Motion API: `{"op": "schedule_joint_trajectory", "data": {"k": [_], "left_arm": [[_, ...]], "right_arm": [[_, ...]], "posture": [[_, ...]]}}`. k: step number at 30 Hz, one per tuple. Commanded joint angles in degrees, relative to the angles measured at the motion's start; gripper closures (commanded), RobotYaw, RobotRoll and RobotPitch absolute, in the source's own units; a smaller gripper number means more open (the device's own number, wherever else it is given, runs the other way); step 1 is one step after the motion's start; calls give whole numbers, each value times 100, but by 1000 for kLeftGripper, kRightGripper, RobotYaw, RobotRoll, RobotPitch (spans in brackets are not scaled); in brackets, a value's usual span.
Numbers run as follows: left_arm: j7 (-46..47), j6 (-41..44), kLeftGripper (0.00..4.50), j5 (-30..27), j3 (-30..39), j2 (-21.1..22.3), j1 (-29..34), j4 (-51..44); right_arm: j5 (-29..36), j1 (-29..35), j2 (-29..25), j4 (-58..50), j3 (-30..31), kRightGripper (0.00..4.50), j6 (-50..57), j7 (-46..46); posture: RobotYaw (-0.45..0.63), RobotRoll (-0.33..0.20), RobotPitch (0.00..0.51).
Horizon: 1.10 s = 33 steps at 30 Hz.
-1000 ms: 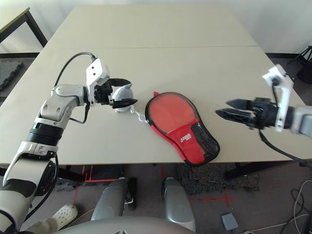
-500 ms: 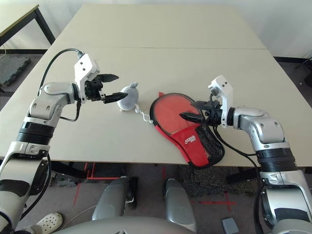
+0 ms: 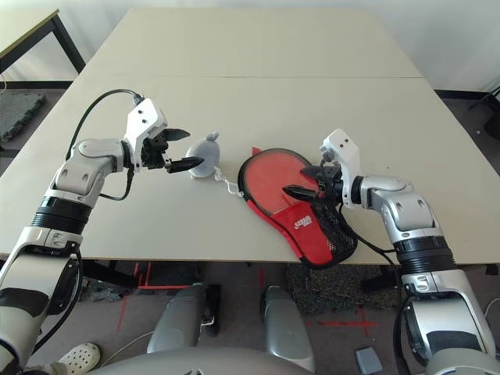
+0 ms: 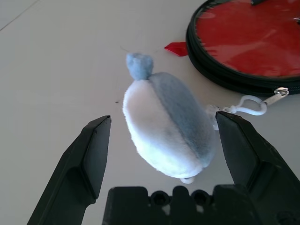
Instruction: Store the ping-pong paddle in its case and zip it.
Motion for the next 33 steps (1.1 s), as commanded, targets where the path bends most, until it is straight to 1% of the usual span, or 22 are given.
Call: {"op": "schedule_joint_trajectory", "data": {"k": [1,3,6,12,13,14,16,17,24,27,33], "left_arm": [[-7,-157,0,248,-226,-36,-1,155],[27,-200,0,320,-277,-74,-40,259],[62,-270,568,451,-371,-149,-130,427],[279,-478,2882,692,-436,-324,-365,884],[310,-487,3147,716,-438,-361,-414,949],[360,-521,3582,752,-443,-402,-472,1025],[477,-644,4222,843,-460,-460,-586,1195],[563,-739,4447,907,-466,-492,-659,1316],[1266,-1414,4496,1345,-466,-729,-1283,2368],[1449,-1813,4496,1558,-555,-826,-1522,2814],[1769,-2269,4496,1908,-692,-988,-1912,3588]], "right_arm": [[-73,103,34,20,53,52,33,-19],[-74,107,41,16,55,52,37,-28],[-84,104,45,14,66,0,40,-29],[-111,101,67,55,63,0,14,-70],[-115,109,74,52,69,0,10,-77],[-118,117,83,48,76,0,11,-85],[-124,127,101,40,91,0,13,-99],[-118,137,114,32,96,0,22,-105],[-117,250,171,-37,125,0,27,-155],[-118,326,186,-71,135,0,17,-176],[-148,448,195,-126,179,0,4,-217]], "posture": [[74,0,103],[74,0,105],[71,0,110],[65,0,114],[65,0,114],[64,0,115],[63,0,116],[63,0,116],[54,0,111],[49,0,110],[37,0,103]]}}
